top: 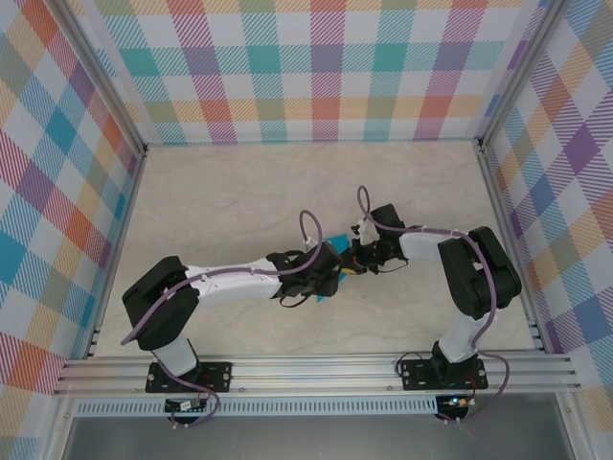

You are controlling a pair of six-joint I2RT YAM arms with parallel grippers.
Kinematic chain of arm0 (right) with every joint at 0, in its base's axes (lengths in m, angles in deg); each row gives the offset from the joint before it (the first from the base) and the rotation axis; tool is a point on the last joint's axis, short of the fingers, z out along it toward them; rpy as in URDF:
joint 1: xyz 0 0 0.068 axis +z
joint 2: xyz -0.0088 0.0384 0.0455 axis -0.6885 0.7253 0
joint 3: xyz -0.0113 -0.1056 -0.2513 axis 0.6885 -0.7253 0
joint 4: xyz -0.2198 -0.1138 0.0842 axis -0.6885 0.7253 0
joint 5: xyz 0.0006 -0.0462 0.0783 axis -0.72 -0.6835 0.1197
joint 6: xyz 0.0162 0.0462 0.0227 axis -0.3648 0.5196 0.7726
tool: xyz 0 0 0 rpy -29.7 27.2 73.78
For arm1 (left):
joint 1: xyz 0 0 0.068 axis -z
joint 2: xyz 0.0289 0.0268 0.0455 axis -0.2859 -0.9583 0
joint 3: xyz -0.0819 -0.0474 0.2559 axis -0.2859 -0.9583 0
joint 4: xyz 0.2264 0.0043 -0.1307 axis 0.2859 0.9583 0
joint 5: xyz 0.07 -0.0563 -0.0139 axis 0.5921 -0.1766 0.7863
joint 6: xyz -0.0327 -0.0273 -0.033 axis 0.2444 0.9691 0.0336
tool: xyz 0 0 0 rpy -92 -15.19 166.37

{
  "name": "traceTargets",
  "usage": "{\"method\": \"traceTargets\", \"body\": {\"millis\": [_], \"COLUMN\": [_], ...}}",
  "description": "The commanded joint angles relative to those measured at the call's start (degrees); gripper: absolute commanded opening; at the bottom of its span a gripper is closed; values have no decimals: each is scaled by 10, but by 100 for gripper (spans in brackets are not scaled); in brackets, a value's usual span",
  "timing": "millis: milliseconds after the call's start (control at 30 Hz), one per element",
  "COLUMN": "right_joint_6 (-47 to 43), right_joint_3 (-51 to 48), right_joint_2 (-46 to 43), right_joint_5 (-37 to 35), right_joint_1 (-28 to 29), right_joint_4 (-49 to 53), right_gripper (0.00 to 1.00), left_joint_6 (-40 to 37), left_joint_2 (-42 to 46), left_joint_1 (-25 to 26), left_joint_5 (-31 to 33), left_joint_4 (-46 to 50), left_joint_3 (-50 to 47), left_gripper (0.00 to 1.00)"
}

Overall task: Fold a paper plane with a square sheet of paper (pick it up from the middle)
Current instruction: Fourth fold the wing at the center of the table.

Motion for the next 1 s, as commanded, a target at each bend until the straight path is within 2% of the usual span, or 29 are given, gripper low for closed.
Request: {"method": "traceTargets", "body": {"millis": [0, 200, 567, 967], "right_joint_6": [7, 15, 24, 25], "right_joint_3": [4, 6, 14, 16], "right_joint_2": [-12, -8, -7, -6], "right_joint_5": [10, 14, 14, 11], "right_joint_1": [5, 5, 4, 4], "right_joint_4": [-2, 0, 9, 16], "right_gripper": [2, 2, 2, 4], "left_joint_6": [25, 57, 104, 132], "left_joint_2": [-34, -81, -127, -142], "left_joint_1": [31, 65, 86, 90], "left_joint_5": [87, 161, 212, 215], "left_joint_4": [52, 88, 120, 113], "left_joint_3": [39, 82, 109, 105], "left_gripper": [46, 46, 42, 32]}}
